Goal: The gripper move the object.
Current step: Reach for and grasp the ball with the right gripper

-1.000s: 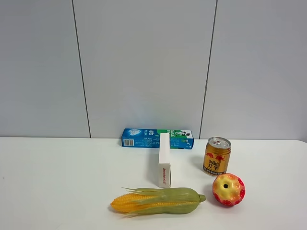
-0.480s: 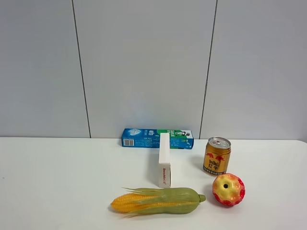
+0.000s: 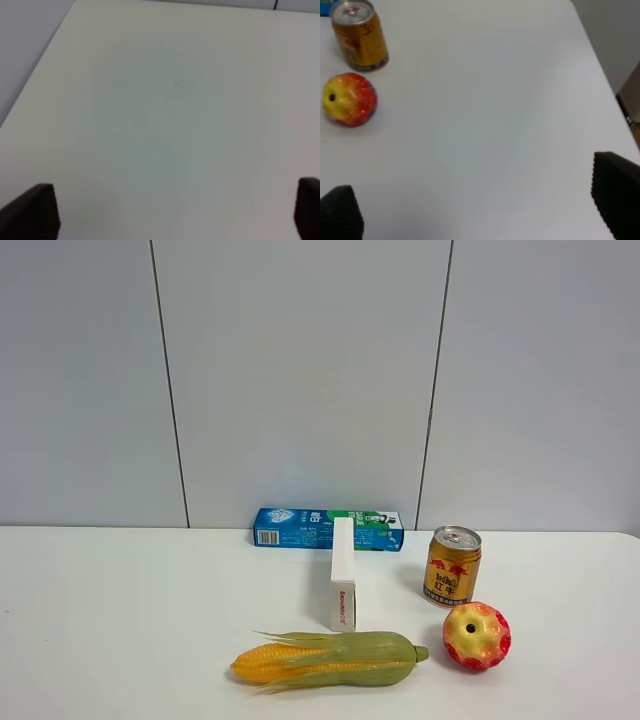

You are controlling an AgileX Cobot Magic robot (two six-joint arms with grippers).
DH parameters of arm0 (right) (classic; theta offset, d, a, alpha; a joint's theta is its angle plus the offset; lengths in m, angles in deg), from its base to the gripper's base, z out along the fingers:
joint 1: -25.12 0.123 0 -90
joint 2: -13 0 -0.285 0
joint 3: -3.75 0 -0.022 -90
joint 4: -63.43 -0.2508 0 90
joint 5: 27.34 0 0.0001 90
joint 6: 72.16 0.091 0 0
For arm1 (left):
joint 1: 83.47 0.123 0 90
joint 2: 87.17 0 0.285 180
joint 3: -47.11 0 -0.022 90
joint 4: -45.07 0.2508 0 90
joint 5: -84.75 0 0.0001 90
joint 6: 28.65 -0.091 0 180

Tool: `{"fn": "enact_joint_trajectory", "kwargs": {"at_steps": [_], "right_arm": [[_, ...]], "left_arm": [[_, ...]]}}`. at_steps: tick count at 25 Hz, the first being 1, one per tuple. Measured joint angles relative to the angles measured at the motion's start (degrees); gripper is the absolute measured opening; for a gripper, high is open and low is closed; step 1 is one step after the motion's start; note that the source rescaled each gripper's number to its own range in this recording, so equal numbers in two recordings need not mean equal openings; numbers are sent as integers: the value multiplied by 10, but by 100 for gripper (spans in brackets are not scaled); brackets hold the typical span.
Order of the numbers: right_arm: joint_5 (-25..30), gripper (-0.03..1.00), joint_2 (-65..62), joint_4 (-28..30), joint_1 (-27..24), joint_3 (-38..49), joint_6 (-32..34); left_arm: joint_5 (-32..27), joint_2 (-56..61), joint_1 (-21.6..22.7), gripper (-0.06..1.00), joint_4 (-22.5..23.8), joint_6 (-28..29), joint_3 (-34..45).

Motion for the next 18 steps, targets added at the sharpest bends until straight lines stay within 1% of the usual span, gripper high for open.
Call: {"fn": "enact_joint_trajectory", "kwargs": {"at_steps": [4, 11, 14, 18], "right_arm": [[4, 97, 53, -36, 0, -14, -4], [3, 96, 222, -41, 0, -122, -18], [1, 96, 289, -44, 0, -165, -40], [1, 96, 366, -59, 0, -193, -60]], "left_arm": [[0, 0, 0, 100, 0, 0, 0], [0, 0, 0, 100, 0, 0, 0], [0, 0, 0, 100, 0, 0, 0], [0, 0, 0, 100, 0, 0, 0]]}}
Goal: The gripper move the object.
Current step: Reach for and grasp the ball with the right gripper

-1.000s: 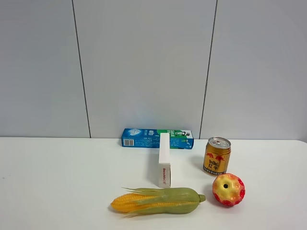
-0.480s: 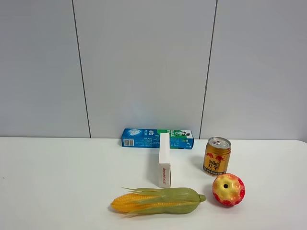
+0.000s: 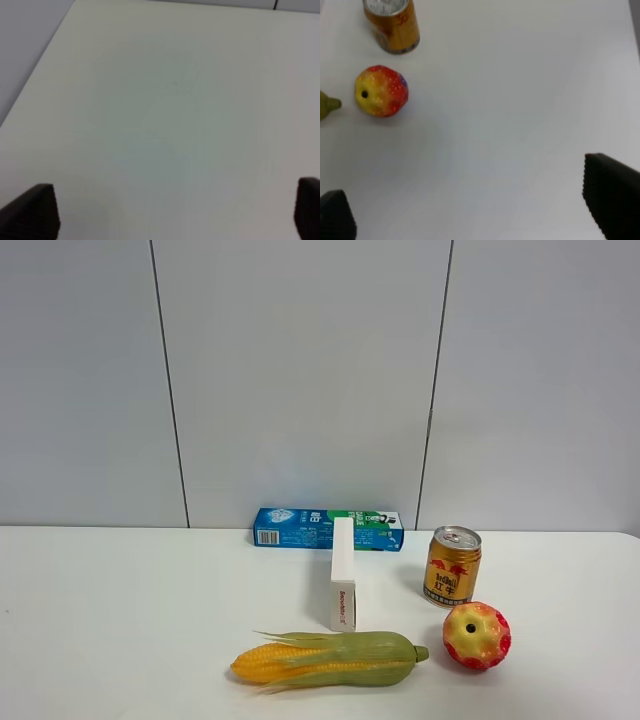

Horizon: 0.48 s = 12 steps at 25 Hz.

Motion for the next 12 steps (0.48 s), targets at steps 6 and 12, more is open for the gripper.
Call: {"fn": "enact_joint_trajectory", "kwargs": {"at_steps": [6, 12], "right_arm": [[-18, 96, 92, -8, 0, -1, -4], [-85, 96, 191, -30, 0, -2, -4]], "left_arm": [[0, 0, 0, 100, 0, 0, 0], [0, 0, 0, 100, 0, 0, 0]]}}
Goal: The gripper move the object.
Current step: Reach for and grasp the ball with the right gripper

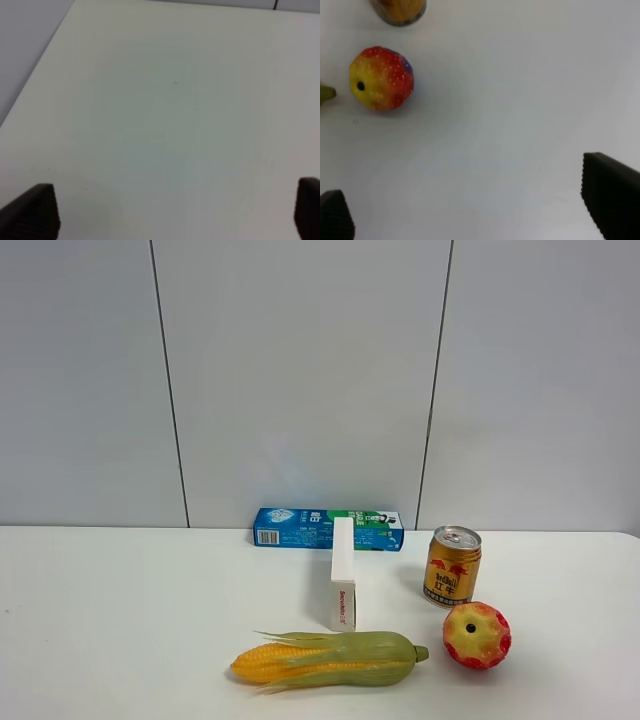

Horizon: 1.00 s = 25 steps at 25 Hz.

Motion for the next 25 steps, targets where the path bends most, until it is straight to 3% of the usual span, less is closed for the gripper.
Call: {"fn": "enact_joint_trajectory", "kwargs": {"at_steps": [11, 17, 25], "right_arm": [[-150, 92, 210, -27, 42, -2, -4], [-232, 92, 304, -94, 99, -2, -4], [-286, 92, 391, -112, 128, -2, -1]], "left_arm": [[0, 0, 0, 100, 0, -1, 0], [0, 0, 0, 100, 0, -1, 0], [0, 0, 0, 100, 0, 0, 0]]}}
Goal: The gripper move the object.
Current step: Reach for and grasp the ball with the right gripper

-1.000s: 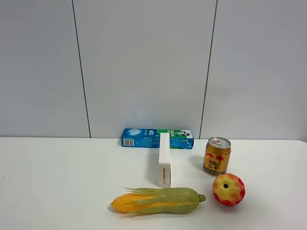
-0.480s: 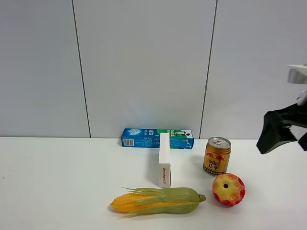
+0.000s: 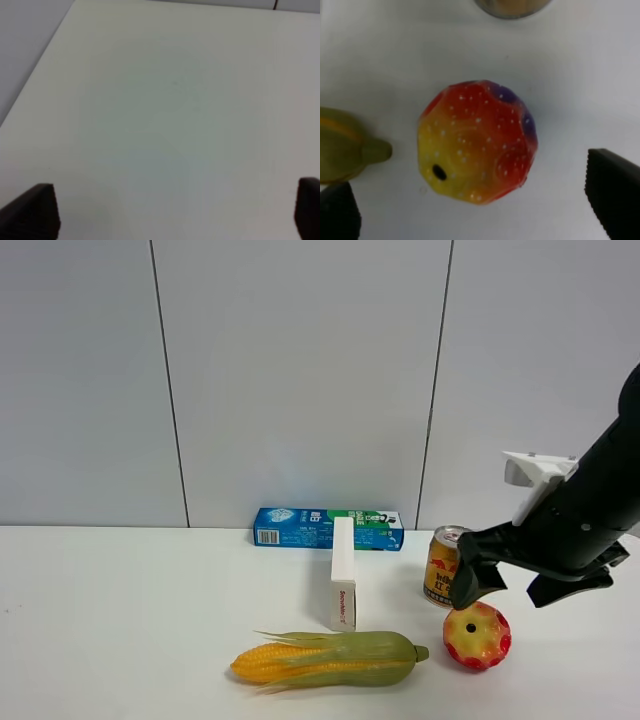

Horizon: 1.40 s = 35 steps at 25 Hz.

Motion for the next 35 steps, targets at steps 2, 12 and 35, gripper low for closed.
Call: {"fn": "enact_joint_trajectory", "kwargs": {"at_steps": [2, 12, 35], "right_arm": [[-9, 89, 12, 0, 0, 0, 7], [-36, 80, 19, 0, 0, 0, 20], [-56, 77, 99, 0, 1, -2, 23]], "left_arm": [[0, 0, 0, 100, 0, 0, 0], [0, 0, 0, 100, 0, -1, 0], [0, 0, 0, 100, 0, 0, 0]]}}
